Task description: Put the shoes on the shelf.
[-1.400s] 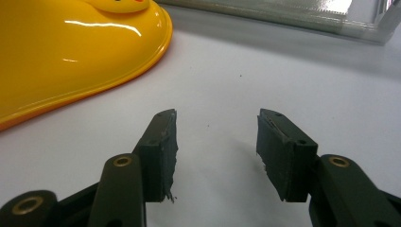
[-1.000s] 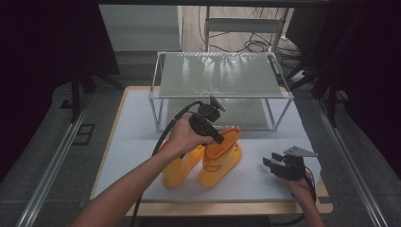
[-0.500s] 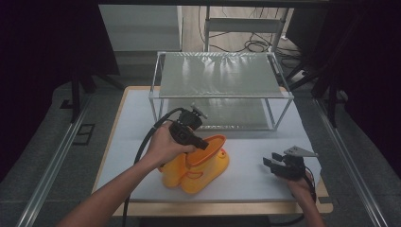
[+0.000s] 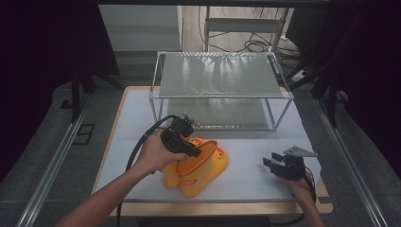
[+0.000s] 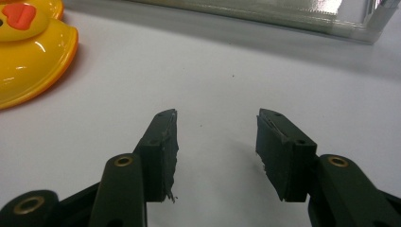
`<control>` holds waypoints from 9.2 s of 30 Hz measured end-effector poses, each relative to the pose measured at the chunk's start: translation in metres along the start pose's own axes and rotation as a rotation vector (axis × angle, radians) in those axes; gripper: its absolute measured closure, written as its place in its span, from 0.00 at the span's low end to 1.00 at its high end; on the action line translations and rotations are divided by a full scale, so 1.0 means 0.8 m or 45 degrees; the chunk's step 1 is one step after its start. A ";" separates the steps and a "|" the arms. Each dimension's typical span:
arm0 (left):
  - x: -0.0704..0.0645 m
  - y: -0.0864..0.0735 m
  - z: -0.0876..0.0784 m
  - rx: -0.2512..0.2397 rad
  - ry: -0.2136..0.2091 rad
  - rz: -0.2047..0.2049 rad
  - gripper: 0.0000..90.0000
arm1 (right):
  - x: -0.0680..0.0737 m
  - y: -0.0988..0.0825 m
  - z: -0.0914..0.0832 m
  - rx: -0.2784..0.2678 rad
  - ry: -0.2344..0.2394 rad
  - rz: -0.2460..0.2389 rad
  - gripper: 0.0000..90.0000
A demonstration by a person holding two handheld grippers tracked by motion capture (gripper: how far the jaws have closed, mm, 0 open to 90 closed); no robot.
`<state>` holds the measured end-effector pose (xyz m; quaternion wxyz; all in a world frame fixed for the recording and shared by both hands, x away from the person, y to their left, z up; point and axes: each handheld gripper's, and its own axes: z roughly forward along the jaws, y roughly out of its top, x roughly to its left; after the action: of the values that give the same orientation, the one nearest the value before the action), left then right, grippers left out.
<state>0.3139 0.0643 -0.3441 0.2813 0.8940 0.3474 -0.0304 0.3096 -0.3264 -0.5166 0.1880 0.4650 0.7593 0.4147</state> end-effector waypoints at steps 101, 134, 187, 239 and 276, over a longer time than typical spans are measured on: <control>-0.009 0.061 -0.075 -0.195 -0.129 0.035 0.91 | -0.015 -0.002 -0.004 0.009 -0.050 0.068 0.55; -0.016 0.105 -0.118 -0.231 -0.127 0.076 0.91 | -0.021 -0.003 -0.006 0.003 -0.064 0.098 0.55; 0.079 0.302 -0.151 -0.371 0.142 -0.244 0.91 | -0.021 0.000 -0.017 -0.048 -0.050 0.110 0.55; 0.084 0.179 -0.199 -0.554 0.149 -0.085 0.98 | -0.012 0.003 -0.018 -0.052 -0.066 0.077 0.55; 0.213 0.114 -0.051 -0.401 0.292 -0.352 1.00 | -0.016 0.000 -0.015 -0.033 -0.079 0.079 0.55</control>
<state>0.4951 0.1338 -0.3088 0.3692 0.7808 0.4964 0.0876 0.3079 -0.3430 -0.5106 0.2047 0.4985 0.7328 0.4155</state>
